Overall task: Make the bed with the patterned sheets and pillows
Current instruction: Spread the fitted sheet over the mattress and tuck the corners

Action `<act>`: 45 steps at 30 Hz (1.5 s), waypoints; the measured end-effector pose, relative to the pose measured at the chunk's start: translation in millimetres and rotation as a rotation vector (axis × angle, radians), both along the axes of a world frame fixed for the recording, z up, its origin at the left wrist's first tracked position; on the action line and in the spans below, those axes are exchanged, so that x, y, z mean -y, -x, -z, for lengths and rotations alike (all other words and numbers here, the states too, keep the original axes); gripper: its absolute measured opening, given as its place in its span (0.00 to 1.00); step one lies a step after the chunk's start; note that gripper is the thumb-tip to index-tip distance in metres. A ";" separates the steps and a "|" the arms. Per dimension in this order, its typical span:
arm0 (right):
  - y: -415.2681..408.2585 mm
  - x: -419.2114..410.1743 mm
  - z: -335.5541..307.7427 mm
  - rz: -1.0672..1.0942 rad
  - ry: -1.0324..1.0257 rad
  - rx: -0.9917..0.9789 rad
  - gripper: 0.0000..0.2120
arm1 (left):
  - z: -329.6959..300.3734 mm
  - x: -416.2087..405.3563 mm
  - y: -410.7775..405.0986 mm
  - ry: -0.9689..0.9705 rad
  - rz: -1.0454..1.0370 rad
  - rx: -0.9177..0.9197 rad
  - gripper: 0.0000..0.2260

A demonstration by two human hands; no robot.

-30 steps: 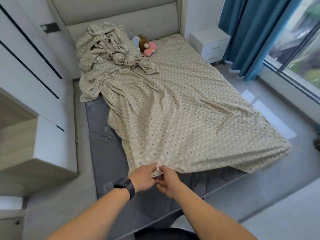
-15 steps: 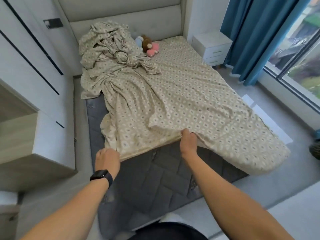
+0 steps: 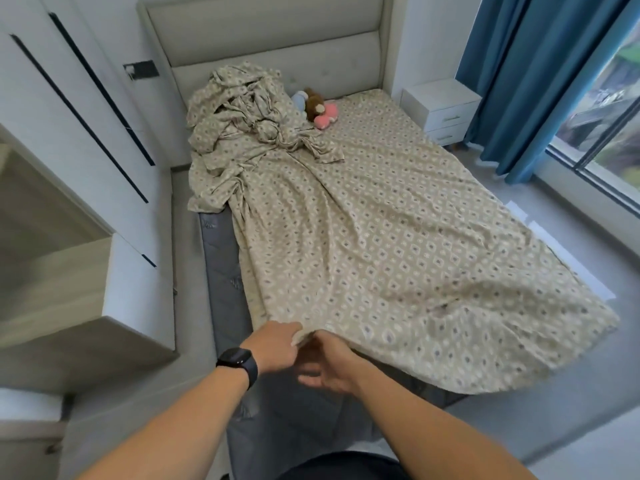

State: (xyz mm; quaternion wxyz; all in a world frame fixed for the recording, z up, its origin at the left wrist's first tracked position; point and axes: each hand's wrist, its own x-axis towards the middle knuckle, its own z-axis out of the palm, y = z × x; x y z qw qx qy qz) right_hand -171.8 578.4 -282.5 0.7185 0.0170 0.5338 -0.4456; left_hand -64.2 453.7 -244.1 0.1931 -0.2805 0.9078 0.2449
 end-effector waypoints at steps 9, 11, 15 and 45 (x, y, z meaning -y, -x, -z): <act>-97.2 52.2 -31.1 0.652 -0.075 -0.270 0.14 | 3.0 52.3 -108.5 0.278 0.036 -0.247 0.16; -112.0 48.6 -33.0 0.776 -0.067 -0.261 0.14 | 0.7 66.1 -123.8 0.386 0.099 -0.222 0.10; -129.4 25.1 -38.7 0.923 -0.059 -0.308 0.15 | -6.9 73.6 -129.9 0.367 0.144 -0.341 0.09; -246.5 30.1 -35.2 1.335 0.091 -0.120 0.18 | -5.2 116.5 -226.1 0.053 0.150 -0.161 0.06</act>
